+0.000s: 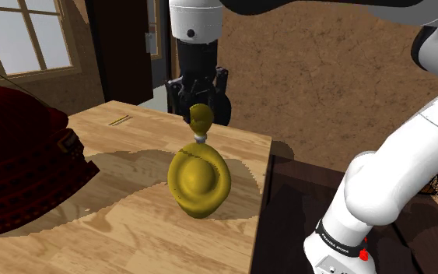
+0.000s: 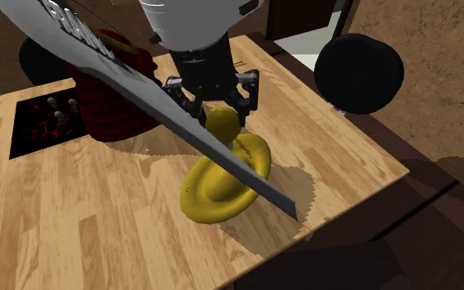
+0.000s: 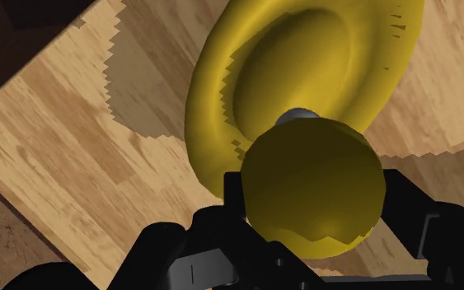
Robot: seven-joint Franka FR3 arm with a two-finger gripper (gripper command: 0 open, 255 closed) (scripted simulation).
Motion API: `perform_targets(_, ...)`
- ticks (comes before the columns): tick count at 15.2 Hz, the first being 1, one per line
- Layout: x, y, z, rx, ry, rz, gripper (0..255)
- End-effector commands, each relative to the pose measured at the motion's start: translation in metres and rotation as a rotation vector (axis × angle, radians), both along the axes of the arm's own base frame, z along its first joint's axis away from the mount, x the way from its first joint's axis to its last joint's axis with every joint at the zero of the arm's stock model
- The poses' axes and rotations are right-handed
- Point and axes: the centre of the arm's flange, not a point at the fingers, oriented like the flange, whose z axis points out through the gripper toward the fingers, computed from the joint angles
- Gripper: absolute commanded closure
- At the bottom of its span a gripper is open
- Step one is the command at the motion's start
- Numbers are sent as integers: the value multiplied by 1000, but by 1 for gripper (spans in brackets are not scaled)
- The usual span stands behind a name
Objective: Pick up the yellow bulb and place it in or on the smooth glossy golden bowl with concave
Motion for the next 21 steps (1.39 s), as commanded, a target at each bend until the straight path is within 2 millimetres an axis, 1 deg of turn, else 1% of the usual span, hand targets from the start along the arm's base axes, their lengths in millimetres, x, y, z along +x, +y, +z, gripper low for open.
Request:
perform_targets(1, -5, -7, -7, 2, 1, 1, 255)
perform_targets(17, -5, -7, -91, 2, 1, 1, 255)
perform_targets(21, -5, -7, -91, 2, 1, 1, 255)
